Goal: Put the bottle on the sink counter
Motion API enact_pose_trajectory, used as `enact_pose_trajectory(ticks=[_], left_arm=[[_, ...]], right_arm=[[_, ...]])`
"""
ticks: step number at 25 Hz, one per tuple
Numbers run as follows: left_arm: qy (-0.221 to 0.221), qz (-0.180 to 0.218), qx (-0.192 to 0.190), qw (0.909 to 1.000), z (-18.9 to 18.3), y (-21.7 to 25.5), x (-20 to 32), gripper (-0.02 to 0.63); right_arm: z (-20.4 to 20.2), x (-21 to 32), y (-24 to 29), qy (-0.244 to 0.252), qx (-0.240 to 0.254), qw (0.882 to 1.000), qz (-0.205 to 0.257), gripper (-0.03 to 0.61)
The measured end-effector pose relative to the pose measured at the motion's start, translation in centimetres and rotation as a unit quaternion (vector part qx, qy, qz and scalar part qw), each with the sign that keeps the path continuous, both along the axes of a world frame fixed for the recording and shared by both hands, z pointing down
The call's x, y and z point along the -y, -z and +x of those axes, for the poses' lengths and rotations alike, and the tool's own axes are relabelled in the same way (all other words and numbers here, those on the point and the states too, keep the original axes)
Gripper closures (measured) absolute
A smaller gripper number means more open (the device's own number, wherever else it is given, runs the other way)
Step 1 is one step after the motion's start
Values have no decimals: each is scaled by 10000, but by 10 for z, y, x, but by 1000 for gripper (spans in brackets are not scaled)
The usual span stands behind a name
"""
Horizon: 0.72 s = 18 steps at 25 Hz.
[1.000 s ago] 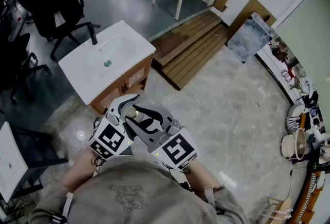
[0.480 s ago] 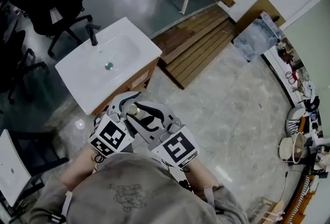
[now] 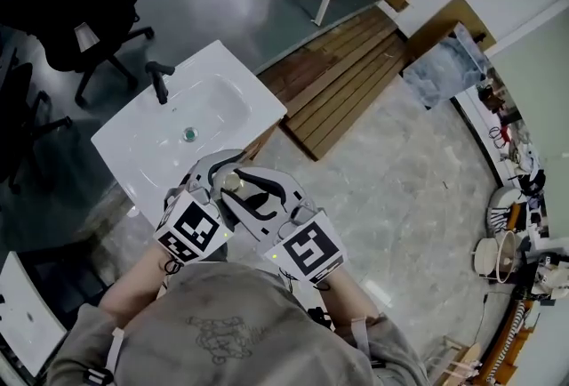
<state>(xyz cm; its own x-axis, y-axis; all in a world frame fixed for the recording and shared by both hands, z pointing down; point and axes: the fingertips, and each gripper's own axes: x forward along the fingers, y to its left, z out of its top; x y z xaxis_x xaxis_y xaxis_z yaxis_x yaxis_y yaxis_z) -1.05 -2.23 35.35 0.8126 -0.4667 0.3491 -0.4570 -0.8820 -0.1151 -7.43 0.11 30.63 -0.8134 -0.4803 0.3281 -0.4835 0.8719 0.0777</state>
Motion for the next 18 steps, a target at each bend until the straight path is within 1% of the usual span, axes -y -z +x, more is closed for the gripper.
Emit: enact_pose_trajectory(ticks=[10, 14, 18], left_arm=[[-297, 210, -48, 9993, -16, 5, 80, 291], [-382, 271, -63, 9989, -15, 1, 102, 291], [-424, 282, -143, 9986, -7, -6, 119, 291]], right_arm=[[-17, 82, 3, -365, -53, 9992, 152, 445], [-17, 105, -2, -439, -123, 9987, 212, 445], [-10, 122, -10, -518, -211, 9983, 176, 445]])
